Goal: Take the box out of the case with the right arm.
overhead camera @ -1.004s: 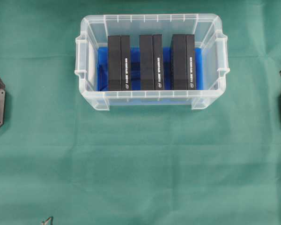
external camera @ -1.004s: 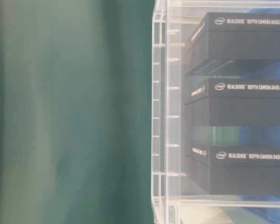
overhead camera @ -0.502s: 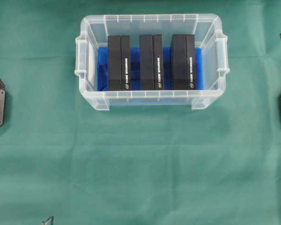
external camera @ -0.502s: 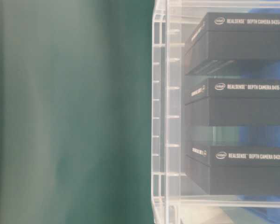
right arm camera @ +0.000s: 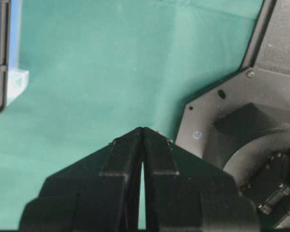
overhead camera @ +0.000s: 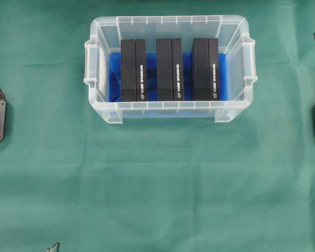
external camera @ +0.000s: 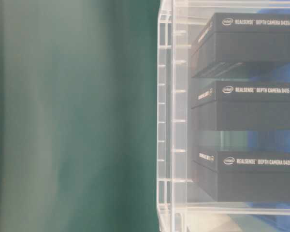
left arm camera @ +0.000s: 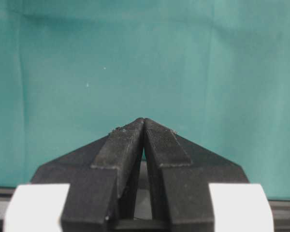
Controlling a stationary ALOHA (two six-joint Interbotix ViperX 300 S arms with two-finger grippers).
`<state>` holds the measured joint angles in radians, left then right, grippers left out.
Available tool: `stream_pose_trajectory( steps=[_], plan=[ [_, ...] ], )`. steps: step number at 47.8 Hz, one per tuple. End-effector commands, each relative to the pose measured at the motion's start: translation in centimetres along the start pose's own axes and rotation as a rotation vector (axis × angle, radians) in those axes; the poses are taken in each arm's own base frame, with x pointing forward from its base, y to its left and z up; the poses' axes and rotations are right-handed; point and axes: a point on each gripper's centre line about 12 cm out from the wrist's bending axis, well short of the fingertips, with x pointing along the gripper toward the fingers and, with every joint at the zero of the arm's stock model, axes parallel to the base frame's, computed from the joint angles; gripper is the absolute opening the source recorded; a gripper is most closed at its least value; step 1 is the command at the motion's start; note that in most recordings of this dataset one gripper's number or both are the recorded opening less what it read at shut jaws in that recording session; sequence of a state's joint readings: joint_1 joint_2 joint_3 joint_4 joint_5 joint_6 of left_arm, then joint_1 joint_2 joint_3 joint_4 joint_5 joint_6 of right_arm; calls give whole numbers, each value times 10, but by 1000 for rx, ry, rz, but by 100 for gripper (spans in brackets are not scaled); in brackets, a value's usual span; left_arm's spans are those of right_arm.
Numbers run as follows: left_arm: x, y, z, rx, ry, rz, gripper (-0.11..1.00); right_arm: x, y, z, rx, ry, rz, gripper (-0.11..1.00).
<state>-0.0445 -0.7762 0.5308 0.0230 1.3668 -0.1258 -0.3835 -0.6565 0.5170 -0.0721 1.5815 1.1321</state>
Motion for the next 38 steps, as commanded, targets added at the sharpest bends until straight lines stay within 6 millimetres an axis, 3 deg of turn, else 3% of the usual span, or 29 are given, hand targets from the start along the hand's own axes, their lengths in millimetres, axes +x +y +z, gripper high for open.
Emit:
stream_pose_trajectory(
  steps=[1, 8, 12, 23, 27, 38],
  plan=[
    [-7, -2, 5, 7, -26, -6, 2, -6, 3, 3, 8, -16, 33, 1],
    [-6, -1, 5, 4, -24, -4, 2, -5, 3, 3, 14, -19, 36, 1],
    [-7, -2, 5, 7, -26, -6, 2, -4, 3, 3, 29, -19, 32, 9],
    [-7, -2, 5, 7, -26, -6, 2, 0, 2, 5, 56, -27, -4, 75],
    [-6, -2, 5, 7, -24, -6, 2, 2, 2, 6, 56, -29, -16, 93],
    [-7, -1, 5, 2, -26, -5, 2, 3, 3, 6, 57, -26, -22, 92]
  ],
)
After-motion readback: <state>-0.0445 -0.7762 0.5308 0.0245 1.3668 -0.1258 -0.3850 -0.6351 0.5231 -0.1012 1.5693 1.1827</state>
